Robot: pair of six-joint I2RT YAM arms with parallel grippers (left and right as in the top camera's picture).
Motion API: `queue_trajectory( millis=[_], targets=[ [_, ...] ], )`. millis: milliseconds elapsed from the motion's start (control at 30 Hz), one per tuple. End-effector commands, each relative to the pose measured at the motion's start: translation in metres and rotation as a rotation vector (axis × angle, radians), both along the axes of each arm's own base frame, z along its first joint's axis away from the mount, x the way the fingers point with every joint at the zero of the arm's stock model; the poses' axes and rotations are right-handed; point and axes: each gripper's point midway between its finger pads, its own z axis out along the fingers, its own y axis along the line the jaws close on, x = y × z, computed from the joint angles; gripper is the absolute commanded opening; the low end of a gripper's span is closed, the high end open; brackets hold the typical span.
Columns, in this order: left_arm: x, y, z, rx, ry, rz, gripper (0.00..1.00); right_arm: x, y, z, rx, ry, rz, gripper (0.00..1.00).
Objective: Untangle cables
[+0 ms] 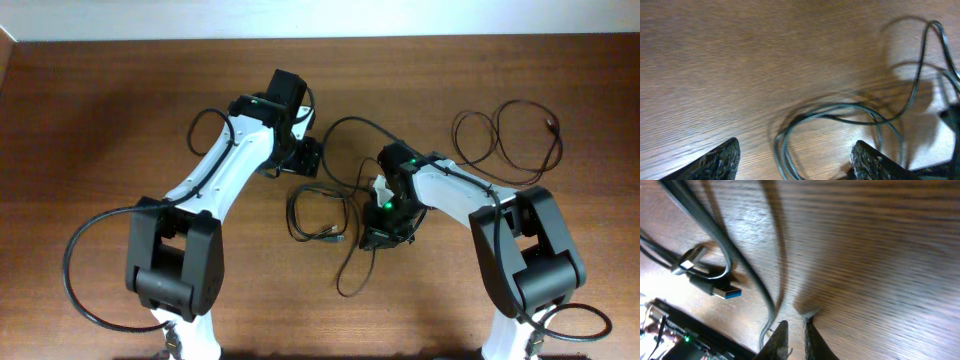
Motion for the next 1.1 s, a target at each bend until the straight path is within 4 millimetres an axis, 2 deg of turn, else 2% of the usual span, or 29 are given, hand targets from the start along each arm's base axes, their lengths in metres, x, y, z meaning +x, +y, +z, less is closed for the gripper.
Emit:
queue_trajectory(
  millis=[0, 67, 133, 167, 267, 367, 433, 500, 600, 767, 800, 833, 933, 967, 1000, 1067],
  targets=[
    [-0.012, -0.018, -0.002, -0.108, 0.039, -0.108, 0.79, -0.011, -0.009, -0.019, 0.002, -0.003, 0.082, 0.16],
    [-0.017, -0.024, -0.004, -0.118, 0.044, -0.142, 0.79, -0.006, -0.016, -0.013, 0.006, -0.008, 0.058, 0.21],
    [-0.016, -0.032, -0.007, -0.121, 0.026, -0.160, 0.77, -0.008, -0.007, 0.001, 0.153, -0.015, 0.100, 0.22],
    [-0.015, -0.037, -0.008, -0.123, 0.020, -0.171, 0.75, -0.009, 0.000, 0.014, 0.275, -0.017, 0.116, 0.25],
    [-0.018, -0.055, -0.012, -0.128, 0.007, -0.210, 0.74, -0.007, -0.008, 0.026, 0.374, -0.027, 0.113, 0.27],
    [-0.022, -0.079, -0.024, -0.131, 0.003, -0.263, 0.66, 0.005, -0.023, 0.026, 0.379, -0.048, 0.066, 0.28],
    [-0.031, -0.093, -0.040, -0.104, 0.022, -0.290, 0.56, 0.010, -0.037, 0.027, 0.385, -0.062, 0.038, 0.35],
    [-0.031, -0.097, -0.052, -0.081, 0.027, -0.269, 0.56, 0.013, -0.046, 0.026, 0.389, -0.065, 0.009, 0.42],
    [-0.035, -0.108, -0.064, -0.079, 0.036, -0.291, 0.50, 0.013, -0.051, 0.025, 0.422, -0.090, 0.004, 0.54],
    [-0.028, -0.115, -0.062, -0.096, -0.003, -0.298, 0.45, 0.006, -0.047, 0.016, 0.437, -0.105, 0.014, 0.58],
    [-0.027, -0.116, -0.063, -0.096, -0.007, -0.298, 0.35, 0.006, -0.045, 0.016, 0.439, -0.105, 0.018, 0.60],
    [-0.027, -0.116, -0.064, -0.098, -0.010, -0.298, 0.33, 0.005, -0.044, 0.016, 0.439, -0.103, 0.024, 0.61],
    [-0.024, -0.118, -0.063, -0.105, -0.020, -0.292, 0.29, 0.002, -0.040, 0.016, 0.440, -0.100, 0.040, 0.62],
    [-0.024, -0.118, -0.063, -0.106, -0.023, -0.292, 0.32, 0.002, -0.040, 0.016, 0.440, -0.101, 0.041, 0.62],
    [-0.024, -0.118, -0.063, -0.106, -0.022, -0.292, 0.39, 0.002, -0.040, 0.016, 0.440, -0.102, 0.041, 0.62],
    [-0.028, -0.115, -0.069, -0.096, -0.009, -0.290, 0.39, 0.004, -0.039, 0.015, 0.441, -0.112, 0.043, 0.62]
  ],
)
